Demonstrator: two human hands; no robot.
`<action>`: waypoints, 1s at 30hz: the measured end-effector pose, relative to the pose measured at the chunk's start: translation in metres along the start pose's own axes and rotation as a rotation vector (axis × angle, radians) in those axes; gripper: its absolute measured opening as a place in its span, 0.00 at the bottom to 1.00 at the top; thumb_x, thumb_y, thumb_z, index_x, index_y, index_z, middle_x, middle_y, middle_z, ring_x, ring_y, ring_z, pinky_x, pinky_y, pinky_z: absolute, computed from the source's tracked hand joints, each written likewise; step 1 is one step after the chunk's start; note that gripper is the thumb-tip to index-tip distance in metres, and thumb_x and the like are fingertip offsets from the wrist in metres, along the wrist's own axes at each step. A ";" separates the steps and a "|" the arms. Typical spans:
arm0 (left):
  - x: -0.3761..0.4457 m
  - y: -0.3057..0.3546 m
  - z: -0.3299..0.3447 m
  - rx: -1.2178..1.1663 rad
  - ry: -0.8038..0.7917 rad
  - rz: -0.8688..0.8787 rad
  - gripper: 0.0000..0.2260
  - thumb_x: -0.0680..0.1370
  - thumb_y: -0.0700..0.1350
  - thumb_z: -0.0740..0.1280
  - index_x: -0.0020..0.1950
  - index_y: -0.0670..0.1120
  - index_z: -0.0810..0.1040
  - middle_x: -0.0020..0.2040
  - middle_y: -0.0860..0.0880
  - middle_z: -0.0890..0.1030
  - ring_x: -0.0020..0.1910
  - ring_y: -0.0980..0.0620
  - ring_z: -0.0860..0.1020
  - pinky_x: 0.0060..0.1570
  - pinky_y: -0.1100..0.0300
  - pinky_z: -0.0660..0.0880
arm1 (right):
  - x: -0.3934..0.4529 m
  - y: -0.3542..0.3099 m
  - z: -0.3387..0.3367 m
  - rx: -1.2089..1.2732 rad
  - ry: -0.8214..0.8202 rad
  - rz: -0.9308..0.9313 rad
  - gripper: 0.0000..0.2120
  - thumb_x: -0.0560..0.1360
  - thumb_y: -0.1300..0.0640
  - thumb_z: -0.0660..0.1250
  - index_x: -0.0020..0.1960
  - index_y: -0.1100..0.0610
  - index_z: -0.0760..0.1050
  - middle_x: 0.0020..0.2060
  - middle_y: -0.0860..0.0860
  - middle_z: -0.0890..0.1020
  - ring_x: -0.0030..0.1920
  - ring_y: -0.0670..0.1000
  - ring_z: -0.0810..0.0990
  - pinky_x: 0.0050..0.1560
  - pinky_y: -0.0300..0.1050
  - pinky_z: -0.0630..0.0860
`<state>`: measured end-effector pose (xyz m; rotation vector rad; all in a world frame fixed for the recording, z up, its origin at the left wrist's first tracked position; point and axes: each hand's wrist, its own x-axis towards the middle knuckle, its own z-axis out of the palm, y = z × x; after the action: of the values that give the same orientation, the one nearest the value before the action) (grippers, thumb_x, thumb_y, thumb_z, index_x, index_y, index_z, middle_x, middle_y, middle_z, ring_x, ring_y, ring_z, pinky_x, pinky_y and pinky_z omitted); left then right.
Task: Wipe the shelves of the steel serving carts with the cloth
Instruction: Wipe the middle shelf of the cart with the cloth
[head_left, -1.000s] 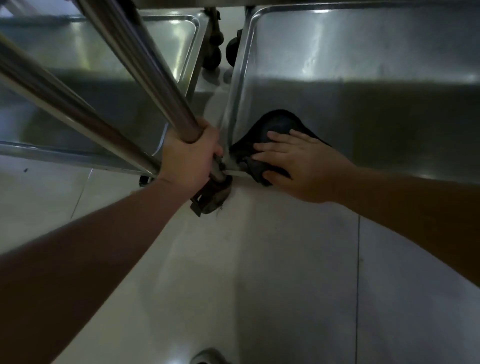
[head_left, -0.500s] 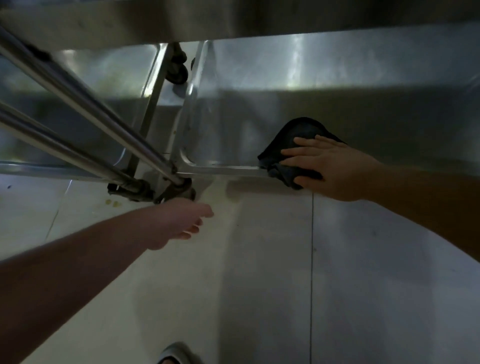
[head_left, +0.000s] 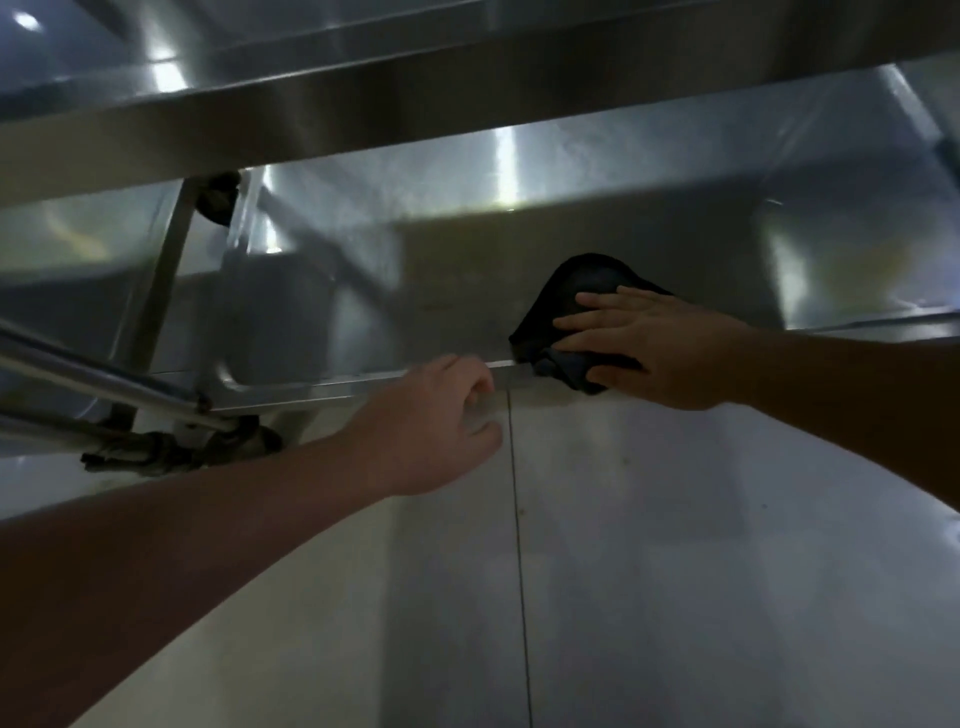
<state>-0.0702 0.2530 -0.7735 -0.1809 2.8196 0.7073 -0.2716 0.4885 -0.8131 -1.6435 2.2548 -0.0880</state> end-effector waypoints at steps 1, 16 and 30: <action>0.007 0.007 0.004 0.029 0.022 0.045 0.16 0.76 0.53 0.72 0.61 0.50 0.76 0.55 0.52 0.76 0.54 0.50 0.76 0.56 0.53 0.74 | -0.010 0.007 0.000 0.001 -0.004 0.014 0.26 0.83 0.35 0.47 0.80 0.37 0.58 0.81 0.36 0.57 0.82 0.42 0.44 0.80 0.47 0.44; 0.074 0.082 0.085 0.418 0.013 0.280 0.42 0.79 0.60 0.61 0.87 0.47 0.44 0.87 0.49 0.42 0.85 0.51 0.40 0.83 0.52 0.41 | -0.124 0.092 -0.001 -0.028 0.029 0.173 0.29 0.82 0.34 0.44 0.79 0.39 0.62 0.79 0.36 0.59 0.82 0.42 0.47 0.81 0.47 0.47; 0.090 0.107 0.107 0.417 0.089 0.243 0.45 0.75 0.56 0.68 0.87 0.46 0.51 0.87 0.47 0.50 0.86 0.48 0.48 0.83 0.49 0.48 | -0.224 0.143 0.010 0.095 0.163 0.543 0.30 0.79 0.35 0.49 0.79 0.41 0.62 0.79 0.40 0.63 0.81 0.43 0.51 0.80 0.58 0.55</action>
<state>-0.1557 0.3919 -0.8392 0.2090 3.0270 0.1412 -0.3393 0.7460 -0.8041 -0.9606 2.6909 -0.1933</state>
